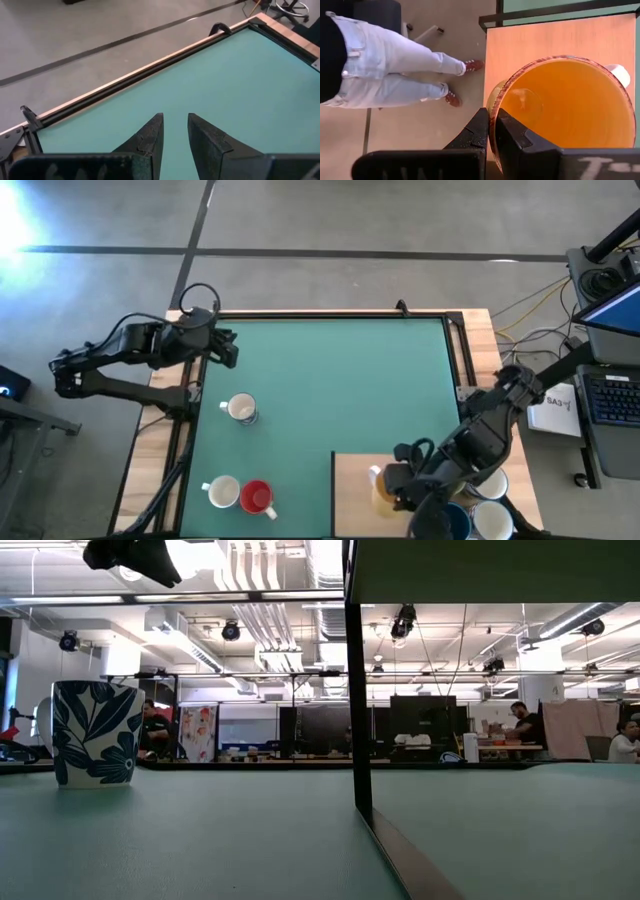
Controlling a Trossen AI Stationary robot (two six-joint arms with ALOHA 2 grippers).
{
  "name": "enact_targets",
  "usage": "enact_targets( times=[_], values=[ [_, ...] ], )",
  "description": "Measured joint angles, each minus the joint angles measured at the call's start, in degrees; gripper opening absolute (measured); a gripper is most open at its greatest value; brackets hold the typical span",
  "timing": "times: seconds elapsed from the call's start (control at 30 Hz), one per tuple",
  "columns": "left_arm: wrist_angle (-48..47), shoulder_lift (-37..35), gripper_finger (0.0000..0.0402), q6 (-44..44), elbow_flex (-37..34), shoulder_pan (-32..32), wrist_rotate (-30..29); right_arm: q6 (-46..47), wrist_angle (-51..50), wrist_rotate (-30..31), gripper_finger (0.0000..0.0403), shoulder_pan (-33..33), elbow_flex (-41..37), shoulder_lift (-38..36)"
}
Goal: Place coffee mugs
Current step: Put the yellow mug on the shelf
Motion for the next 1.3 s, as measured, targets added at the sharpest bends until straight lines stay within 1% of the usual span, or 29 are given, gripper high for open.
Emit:
enact_targets(
  times=[0.17, 0.37, 0.57, 0.73, 0.87, 1.1, 1.23, 1.3],
  values=[
    [0.4, -0.3, 0.0071, -0.4, 0.2, 0.0, 0.0, -0.3, -0.7, -0.1, 0.0013, 1.6, 0.0, 1.4],
    [0.5, -0.2, 0.0071, -1.5, 0.2, 0.0, 0.0, 0.8, -4.7, -0.4, 0.0013, 3.3, 0.0, 1.8],
    [0.7, -0.2, 0.0071, -1.7, 0.2, 0.0, 0.0, 1.1, -4.3, -0.4, 0.0013, 3.4, 0.0, 1.8],
    [0.7, -0.2, 0.0071, -1.6, 0.2, 0.0, 0.1, -0.2, -0.4, 0.0, 0.0013, 3.4, -0.1, 2.0],
    [0.6, -0.2, 0.0071, -1.2, 0.2, 0.0, 0.2, -0.9, -1.1, 0.1, 0.0013, 3.4, -0.4, 2.2],
    [0.6, -0.3, 0.0071, 0.0, 0.2, 0.0, 0.2, -6.7, -1.2, 3.8, 0.0013, 4.1, -0.7, 2.3],
    [0.5, -0.3, 0.0071, 0.0, 0.2, 0.0, 0.2, -10.4, -1.9, 7.3, 0.0013, 4.6, -0.8, 2.3],
    [0.5, -0.3, 0.0071, 0.0, 0.2, 0.0, 0.2, -10.8, -3.6, 9.0, 0.0013, 4.7, -1.1, 2.3]
  ],
)
